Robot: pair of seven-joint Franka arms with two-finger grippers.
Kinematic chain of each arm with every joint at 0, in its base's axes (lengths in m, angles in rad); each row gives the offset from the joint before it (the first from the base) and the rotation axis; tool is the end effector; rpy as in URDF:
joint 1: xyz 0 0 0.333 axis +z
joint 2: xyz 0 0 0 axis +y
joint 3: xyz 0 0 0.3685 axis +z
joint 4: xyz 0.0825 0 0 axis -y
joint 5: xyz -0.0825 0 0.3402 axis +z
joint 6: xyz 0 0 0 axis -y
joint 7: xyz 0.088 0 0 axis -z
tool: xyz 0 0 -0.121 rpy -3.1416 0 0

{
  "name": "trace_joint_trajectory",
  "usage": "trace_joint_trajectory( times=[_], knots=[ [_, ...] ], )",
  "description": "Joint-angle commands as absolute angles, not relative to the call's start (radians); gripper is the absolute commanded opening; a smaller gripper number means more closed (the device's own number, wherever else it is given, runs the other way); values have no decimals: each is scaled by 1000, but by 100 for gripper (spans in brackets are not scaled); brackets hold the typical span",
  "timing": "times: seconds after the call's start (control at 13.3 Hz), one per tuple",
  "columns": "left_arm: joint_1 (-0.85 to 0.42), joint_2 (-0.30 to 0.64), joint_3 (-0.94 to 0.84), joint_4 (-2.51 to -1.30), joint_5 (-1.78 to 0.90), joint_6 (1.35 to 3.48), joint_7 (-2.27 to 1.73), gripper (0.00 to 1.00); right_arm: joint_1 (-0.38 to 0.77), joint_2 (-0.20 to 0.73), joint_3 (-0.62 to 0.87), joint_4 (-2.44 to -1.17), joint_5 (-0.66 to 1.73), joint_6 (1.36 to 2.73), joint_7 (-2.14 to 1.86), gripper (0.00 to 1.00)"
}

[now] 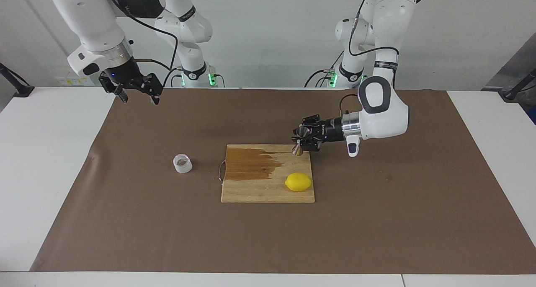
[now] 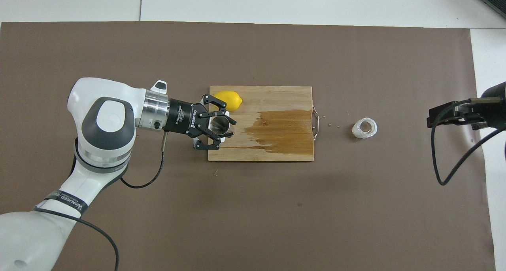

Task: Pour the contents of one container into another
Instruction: 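Lower the metal cup onto the wooden board and open the left gripper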

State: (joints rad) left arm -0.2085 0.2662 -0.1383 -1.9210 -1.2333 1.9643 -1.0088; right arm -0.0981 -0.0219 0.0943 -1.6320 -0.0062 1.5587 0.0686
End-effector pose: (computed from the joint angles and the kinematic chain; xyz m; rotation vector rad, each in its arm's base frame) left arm 0.5333 -0.2636 0.4466 1.7288 1.3603 -1.0368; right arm 0.4993 -0.0020 0.6469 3.1286 -0.1133 -0.0802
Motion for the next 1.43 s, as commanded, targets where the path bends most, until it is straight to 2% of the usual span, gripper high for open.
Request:
trace_joint_trajectory(
  times=[0.0, 0.45, 0.68, 1.05, 1.35],
  knots=[
    [-282, 233, -124, -1962, -1325, 2074, -1048, 33, -112, -25, 101, -1629, 21, 1560, 84, 100],
    [-445, 250, -123, -1960, -1500, 2371, -1080, 33, -112, -23, 101, -1629, 21, 1560, 84, 100],
    [-520, 303, -123, -1941, -1580, 2529, -1097, 33, -112, -23, 101, -1629, 21, 1560, 84, 100],
    [-560, 374, -124, -1885, -1644, 2652, -1106, 33, -112, -25, 101, -1629, 21, 1560, 84, 100],
    [-574, 391, -135, -1859, -1643, 2698, -1144, 34, -112, -23, 101, -1629, 21, 1560, 84, 100]
  ],
)
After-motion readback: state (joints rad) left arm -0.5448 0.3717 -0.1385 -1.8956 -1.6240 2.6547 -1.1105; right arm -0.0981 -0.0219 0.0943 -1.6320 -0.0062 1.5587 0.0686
